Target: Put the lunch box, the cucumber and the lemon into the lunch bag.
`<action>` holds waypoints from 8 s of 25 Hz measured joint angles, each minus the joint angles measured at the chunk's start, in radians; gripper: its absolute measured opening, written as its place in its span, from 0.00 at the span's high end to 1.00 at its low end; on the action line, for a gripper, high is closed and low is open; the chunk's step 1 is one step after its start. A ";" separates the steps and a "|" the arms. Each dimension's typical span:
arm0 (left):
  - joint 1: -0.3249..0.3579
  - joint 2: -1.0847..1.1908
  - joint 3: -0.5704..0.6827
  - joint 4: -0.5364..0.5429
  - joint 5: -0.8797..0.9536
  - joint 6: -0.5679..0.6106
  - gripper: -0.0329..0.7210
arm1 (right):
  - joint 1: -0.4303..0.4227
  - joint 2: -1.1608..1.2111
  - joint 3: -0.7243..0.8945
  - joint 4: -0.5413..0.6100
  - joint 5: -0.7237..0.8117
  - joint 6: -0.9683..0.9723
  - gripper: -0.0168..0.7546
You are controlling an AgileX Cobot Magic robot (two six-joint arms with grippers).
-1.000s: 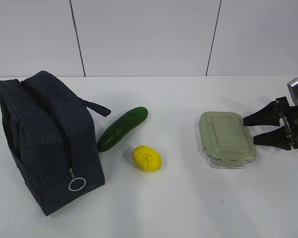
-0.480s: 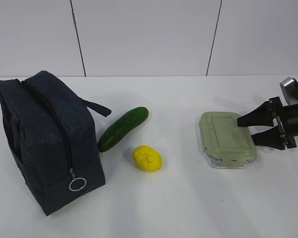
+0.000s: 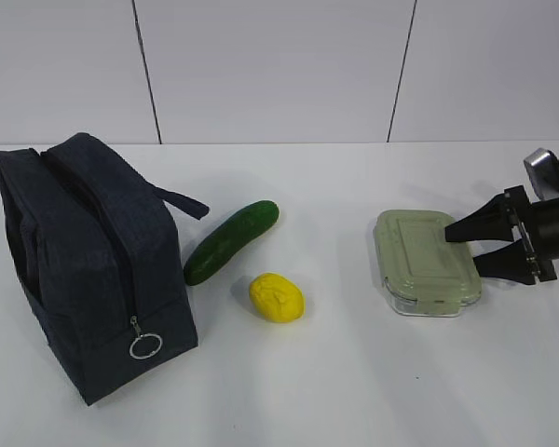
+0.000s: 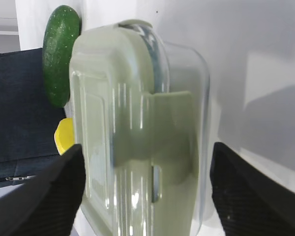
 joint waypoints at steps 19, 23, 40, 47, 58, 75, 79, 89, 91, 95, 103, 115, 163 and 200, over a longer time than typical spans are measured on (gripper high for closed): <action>0.000 0.000 0.000 0.000 0.000 0.000 0.64 | 0.002 0.000 0.000 0.002 0.000 0.000 0.21; 0.000 0.000 0.000 0.000 0.000 0.000 0.64 | 0.004 0.000 0.000 0.006 0.000 0.000 0.21; 0.000 0.000 0.000 0.000 0.000 0.000 0.64 | 0.023 0.024 -0.002 0.002 0.000 0.000 0.21; 0.000 0.000 0.000 0.000 0.000 0.000 0.64 | 0.023 0.035 -0.004 0.006 0.000 0.005 0.21; 0.000 0.000 0.000 0.000 0.000 0.000 0.64 | 0.023 0.035 -0.006 0.010 0.000 0.023 0.21; 0.000 0.000 0.000 0.000 0.000 0.000 0.64 | 0.023 0.035 -0.007 0.012 -0.001 0.051 0.21; 0.000 0.000 0.000 0.000 0.000 0.000 0.64 | 0.023 0.035 -0.007 0.012 -0.001 0.051 0.21; 0.000 0.000 0.000 0.000 0.000 0.000 0.64 | 0.023 0.035 -0.009 0.012 -0.001 0.051 0.21; 0.000 0.000 0.000 0.000 0.000 0.000 0.64 | 0.023 0.035 -0.022 0.001 -0.001 0.051 0.21; 0.000 0.000 0.000 0.000 0.000 0.000 0.64 | 0.023 0.035 -0.053 -0.027 -0.001 0.051 0.21; 0.000 0.000 0.000 0.000 0.000 0.000 0.64 | 0.023 0.035 -0.055 -0.043 -0.001 0.051 0.21; 0.000 0.000 0.000 0.000 0.000 0.000 0.64 | 0.056 0.035 -0.055 -0.043 -0.001 0.051 0.21; 0.000 0.000 0.000 0.000 0.000 0.000 0.64 | 0.064 0.035 -0.055 -0.041 0.001 0.051 0.43; 0.000 0.000 0.000 0.000 0.000 0.000 0.64 | 0.064 0.042 -0.055 -0.002 -0.009 0.061 0.45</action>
